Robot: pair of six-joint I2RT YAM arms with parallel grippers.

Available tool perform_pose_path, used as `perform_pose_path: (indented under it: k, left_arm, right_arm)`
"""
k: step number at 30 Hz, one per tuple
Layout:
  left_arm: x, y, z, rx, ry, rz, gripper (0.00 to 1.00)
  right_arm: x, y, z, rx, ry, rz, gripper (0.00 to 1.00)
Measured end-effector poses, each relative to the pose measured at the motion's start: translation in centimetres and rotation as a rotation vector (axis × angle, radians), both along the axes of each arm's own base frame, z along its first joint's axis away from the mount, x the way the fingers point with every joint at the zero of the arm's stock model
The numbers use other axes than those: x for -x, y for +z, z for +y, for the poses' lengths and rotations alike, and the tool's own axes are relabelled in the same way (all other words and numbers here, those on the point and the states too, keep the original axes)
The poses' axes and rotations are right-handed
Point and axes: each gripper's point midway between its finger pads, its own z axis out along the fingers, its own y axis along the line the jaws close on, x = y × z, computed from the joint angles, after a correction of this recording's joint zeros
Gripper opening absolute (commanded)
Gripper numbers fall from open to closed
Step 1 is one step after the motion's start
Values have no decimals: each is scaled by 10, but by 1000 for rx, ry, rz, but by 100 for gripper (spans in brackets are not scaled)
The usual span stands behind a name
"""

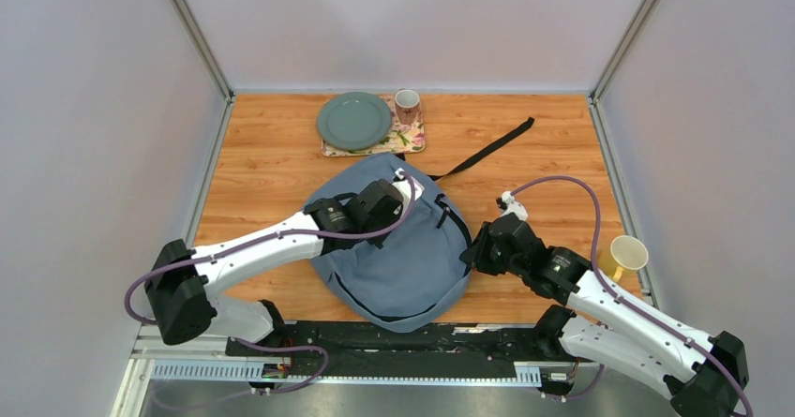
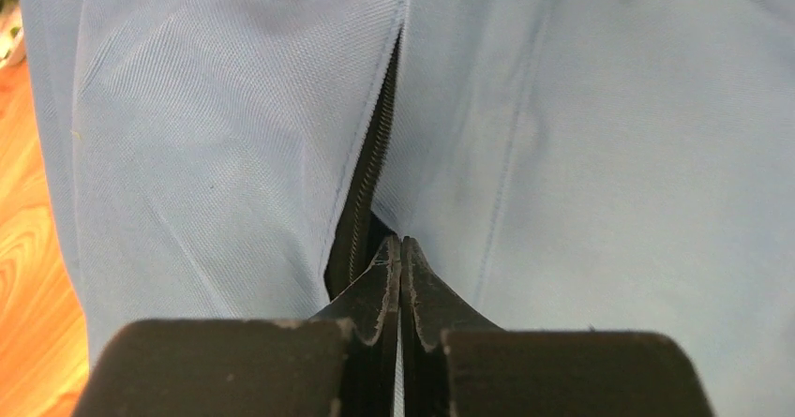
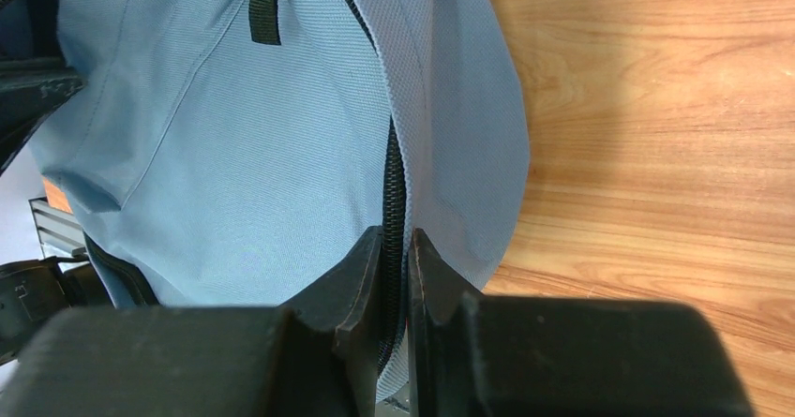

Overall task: Pack the student bag
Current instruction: Adjust the student bag at the center of the board.

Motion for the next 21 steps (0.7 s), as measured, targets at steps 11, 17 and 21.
perform_pose_path:
  k: [11,17,21]
  left_arm:
    - [33,32,-22,194,-153,74,0]
    - [38,33,-18,233,-164,53,0]
    - [37,37,-15,246,-157,32,0]
  right_arm:
    - [0,0,0,0,0,0,15]
    - [-1,6,1,-1,16,-16,34]
    - [-7,41,6,-57,24,-93,56]
